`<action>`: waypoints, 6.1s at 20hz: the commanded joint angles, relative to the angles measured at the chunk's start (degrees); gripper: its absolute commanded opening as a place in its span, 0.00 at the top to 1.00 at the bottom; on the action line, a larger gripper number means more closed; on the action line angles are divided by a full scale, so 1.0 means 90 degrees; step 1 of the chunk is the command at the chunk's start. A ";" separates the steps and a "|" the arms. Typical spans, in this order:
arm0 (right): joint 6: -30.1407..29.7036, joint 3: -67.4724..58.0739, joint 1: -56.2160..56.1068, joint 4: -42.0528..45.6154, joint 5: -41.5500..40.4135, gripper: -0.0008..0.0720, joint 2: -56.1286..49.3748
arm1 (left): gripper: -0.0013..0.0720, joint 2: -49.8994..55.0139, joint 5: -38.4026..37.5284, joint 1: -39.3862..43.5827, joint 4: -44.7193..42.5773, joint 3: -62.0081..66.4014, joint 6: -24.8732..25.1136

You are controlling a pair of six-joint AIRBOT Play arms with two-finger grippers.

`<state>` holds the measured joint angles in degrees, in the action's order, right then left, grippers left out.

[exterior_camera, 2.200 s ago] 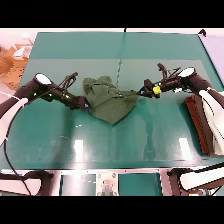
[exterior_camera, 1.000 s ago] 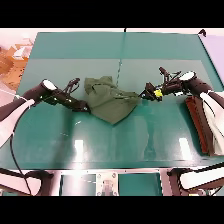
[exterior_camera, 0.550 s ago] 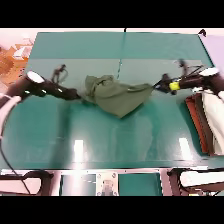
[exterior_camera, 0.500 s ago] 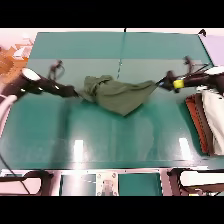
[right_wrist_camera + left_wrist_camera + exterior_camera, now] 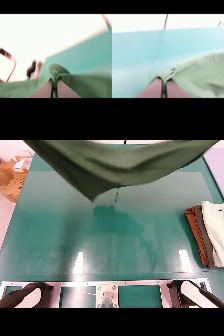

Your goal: Fold the shirts.

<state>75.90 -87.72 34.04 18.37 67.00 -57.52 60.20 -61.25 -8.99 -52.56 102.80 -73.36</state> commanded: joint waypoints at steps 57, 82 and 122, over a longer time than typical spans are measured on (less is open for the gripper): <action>-0.1299 0.3203 -0.0063 0.1989 -0.0678 0.59 -0.2096 | 0.73 0.1540 0.2038 0.1430 0.2759 -0.8140 0.0855; -0.1343 0.5962 -0.1581 0.3130 -0.0529 0.59 -0.2098 | 0.95 0.1552 0.0002 -0.1222 0.0386 -0.6101 0.0709; -0.0345 -0.0355 -0.0775 0.1615 -0.1064 0.96 -0.0493 | 0.95 0.0406 -0.0197 -0.0631 0.1715 -0.1222 0.1047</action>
<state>73.82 -100.20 36.75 22.06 60.49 -58.13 58.57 -62.81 -17.67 -38.59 99.24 -67.07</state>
